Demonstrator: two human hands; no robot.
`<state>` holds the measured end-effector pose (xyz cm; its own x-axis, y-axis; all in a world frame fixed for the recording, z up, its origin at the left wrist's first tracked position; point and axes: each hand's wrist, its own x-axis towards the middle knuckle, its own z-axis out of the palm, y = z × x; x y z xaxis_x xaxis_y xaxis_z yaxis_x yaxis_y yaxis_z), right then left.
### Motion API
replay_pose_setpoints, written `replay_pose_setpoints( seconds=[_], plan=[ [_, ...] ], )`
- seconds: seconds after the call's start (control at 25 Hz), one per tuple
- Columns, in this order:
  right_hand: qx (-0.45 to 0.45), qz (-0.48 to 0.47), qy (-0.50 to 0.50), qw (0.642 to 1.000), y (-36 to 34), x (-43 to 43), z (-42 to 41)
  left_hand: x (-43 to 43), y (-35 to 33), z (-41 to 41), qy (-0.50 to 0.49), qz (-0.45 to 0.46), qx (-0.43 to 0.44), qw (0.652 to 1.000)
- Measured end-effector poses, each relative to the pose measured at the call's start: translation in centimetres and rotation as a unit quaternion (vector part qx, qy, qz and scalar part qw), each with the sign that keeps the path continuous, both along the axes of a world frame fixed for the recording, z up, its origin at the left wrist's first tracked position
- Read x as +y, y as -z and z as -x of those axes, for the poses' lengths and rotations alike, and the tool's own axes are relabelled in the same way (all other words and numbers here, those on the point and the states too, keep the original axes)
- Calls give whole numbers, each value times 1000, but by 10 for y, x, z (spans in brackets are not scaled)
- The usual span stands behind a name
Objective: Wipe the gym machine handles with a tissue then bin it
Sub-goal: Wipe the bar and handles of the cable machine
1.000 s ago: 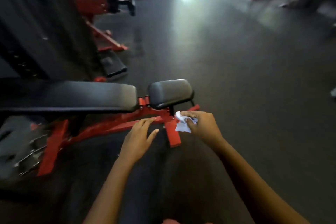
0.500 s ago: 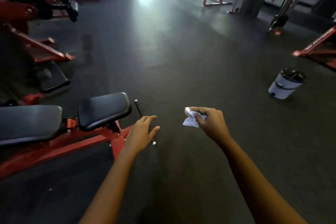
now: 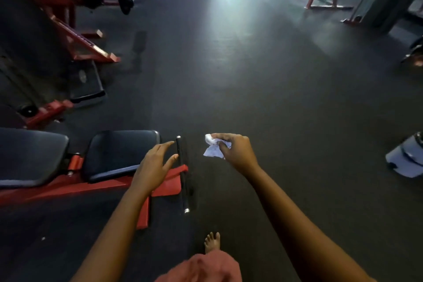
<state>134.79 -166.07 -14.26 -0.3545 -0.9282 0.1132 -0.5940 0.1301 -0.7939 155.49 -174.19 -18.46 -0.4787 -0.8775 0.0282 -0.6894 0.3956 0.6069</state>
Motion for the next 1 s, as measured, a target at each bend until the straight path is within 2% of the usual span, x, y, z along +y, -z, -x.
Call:
replay_pose_setpoints(
  seconds=[0.28,0.48,0.64,0.72,0.88,1.0],
  plan=[
    [-16,-71,-113,991,26,-154,82,-103,54,87,-113,-94,-3,989],
    [-78,-157,-162,971,96,-266,119,-153,147,141,-217,-225,-2,950],
    [-109,-226,-187,950,208,-351,139,-193,250,159,-338,-307,-28,889],
    [-123,-254,-212,936,296,-385,144,-218,317,165,-390,-322,-50,861],
    [-124,-267,-265,918,471,-417,140,-256,466,178,-404,-302,-115,856],
    [-22,-170,-365,915,561,-427,122,-270,549,184,-413,-285,-163,849]
  ],
)
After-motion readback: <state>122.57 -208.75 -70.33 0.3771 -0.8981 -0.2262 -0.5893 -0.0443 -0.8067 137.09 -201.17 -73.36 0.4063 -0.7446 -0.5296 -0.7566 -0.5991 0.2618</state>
